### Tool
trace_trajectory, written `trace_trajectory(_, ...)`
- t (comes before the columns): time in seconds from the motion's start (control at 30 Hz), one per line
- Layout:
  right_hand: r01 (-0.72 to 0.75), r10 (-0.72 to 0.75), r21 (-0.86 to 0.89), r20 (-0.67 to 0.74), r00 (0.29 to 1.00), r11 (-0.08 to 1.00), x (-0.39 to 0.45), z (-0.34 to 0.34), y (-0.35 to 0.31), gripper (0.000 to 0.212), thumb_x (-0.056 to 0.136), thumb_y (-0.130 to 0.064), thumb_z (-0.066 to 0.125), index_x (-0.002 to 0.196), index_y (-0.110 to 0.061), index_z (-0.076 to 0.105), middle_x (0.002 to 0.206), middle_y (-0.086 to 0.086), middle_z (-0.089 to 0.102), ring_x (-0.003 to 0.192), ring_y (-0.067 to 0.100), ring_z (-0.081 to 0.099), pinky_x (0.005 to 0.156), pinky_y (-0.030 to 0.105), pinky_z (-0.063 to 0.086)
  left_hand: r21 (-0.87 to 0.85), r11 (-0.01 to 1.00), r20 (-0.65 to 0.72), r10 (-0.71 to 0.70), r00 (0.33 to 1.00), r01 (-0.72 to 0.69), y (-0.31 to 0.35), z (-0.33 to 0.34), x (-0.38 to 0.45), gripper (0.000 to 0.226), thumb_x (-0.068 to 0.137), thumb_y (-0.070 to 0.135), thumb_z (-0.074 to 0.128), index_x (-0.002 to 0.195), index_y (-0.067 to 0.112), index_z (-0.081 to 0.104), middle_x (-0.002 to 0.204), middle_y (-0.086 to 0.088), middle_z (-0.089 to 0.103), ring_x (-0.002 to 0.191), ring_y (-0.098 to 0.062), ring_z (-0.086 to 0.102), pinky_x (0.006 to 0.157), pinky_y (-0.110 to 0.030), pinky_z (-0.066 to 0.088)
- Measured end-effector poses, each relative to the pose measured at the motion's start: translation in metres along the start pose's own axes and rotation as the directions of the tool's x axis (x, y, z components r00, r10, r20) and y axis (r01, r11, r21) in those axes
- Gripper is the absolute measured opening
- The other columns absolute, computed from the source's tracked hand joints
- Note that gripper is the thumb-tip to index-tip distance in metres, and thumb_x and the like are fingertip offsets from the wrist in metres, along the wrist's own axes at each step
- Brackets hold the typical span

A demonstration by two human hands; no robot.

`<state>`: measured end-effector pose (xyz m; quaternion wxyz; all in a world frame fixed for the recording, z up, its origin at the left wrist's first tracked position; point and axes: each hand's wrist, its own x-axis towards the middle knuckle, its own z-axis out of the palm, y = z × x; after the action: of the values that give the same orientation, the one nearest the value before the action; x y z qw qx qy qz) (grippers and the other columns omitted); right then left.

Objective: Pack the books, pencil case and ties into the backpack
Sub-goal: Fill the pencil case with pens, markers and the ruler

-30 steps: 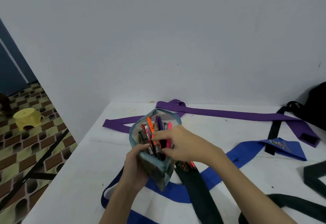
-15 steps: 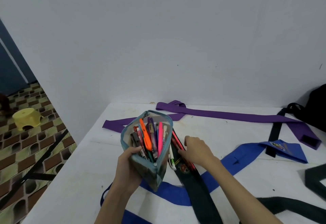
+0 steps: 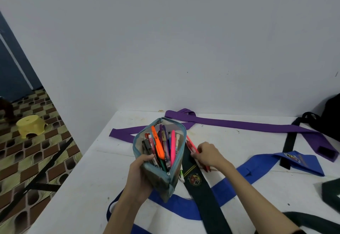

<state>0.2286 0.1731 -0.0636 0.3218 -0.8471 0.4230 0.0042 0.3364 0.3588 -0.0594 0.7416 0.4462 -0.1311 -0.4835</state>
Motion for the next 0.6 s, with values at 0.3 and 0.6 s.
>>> trace_trajectory(0.3,0.288,-0.192,0.812,-0.22,0.957,0.508,-0.074,-0.077,-0.031,0.019,0.091,-0.016,0.06,0.089,0.003,0.062,0.07,0.017,0.07,0.053,0.03,0.066,0.05,0.03,0.055,0.072,0.997,0.033,-0.001,0.999,-0.002,-0.006,0.016,0.002,0.061,0.046,0.03,0.072,0.105,0.016,0.065,0.094,-0.011,0.068,0.09,-0.027,0.064,0.081,-0.042,0.05)
trace_trajectory(0.6,0.297,-0.276,0.373,-0.11,0.955,0.879,-0.093,-0.051,-0.062,0.02,0.094,-0.019,0.056,0.077,-0.009,0.062,0.063,0.007,0.07,0.052,0.021,0.065,0.053,0.026,0.056,0.073,0.997,0.206,0.01,0.979,-0.026,-0.014,0.04,-0.001,0.058,0.056,0.026,0.07,0.111,0.01,0.064,0.101,-0.015,0.066,0.091,-0.027,0.065,0.079,-0.039,0.054)
